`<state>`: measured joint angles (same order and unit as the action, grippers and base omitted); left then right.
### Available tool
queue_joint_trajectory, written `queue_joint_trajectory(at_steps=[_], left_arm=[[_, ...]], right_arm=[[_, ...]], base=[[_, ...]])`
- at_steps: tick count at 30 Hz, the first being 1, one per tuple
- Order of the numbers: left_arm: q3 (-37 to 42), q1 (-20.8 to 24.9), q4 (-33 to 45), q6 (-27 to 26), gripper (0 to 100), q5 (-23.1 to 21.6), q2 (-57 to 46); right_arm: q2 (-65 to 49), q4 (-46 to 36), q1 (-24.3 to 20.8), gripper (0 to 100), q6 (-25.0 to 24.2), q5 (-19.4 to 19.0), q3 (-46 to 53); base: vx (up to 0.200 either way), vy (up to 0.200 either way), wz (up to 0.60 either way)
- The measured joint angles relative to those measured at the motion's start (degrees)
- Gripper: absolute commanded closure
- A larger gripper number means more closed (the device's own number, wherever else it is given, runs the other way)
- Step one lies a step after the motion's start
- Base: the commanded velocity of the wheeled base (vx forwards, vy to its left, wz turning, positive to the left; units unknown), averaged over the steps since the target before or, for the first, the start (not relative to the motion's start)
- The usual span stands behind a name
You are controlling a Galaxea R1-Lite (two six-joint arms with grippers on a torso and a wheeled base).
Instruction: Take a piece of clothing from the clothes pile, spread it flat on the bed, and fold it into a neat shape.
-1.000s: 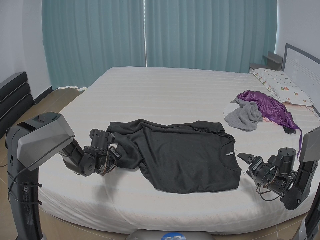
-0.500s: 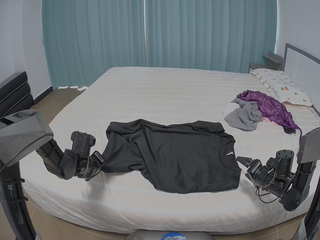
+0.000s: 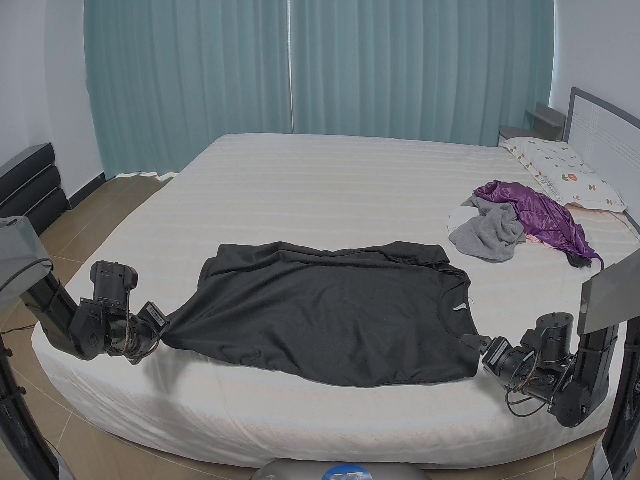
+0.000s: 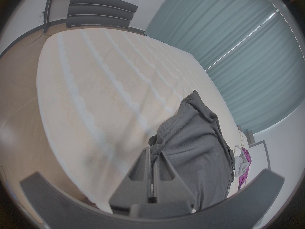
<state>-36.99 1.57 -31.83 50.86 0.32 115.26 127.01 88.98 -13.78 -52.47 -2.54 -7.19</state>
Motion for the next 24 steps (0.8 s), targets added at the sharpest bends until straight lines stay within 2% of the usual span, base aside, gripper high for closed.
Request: queue_joint_trajectory(at_steps=[3, 4, 10, 16, 24], left_arm=[[1.5, -1.3, 0.0, -2.1, 100, -0.9, -0.8], [1.9, -1.7, 0.0, -2.6, 100, -1.2, -1.1], [3.0, -4.0, 0.5, -3.3, 100, -2.5, -2.3], [3.3, -4.5, 0.5, -3.3, 100, -2.7, -2.4], [2.9, -4.5, 0.0, -3.1, 100, -3.5, -1.5]], right_arm=[[2.3, 0.0, -0.6, 0, 0.3, 0.0, -1.8], [3.1, 0.0, -0.8, 100, 0.6, 0.0, -2.4], [5.5, 0.0, -1.0, 100, 2.4, 0.2, -5.5], [4.9, -0.6, 1.2, 100, 3.6, 0.0, -9.8], [2.8, -9.4, 4.0, 100, 3.8, -0.6, -19.5]], base=[[0.0, 0.0, 0.0], [0.0, 0.0, 0.0], [0.0, 0.0, 0.0], [0.0, 0.0, 0.0], [0.0, 0.0, 0.0]])
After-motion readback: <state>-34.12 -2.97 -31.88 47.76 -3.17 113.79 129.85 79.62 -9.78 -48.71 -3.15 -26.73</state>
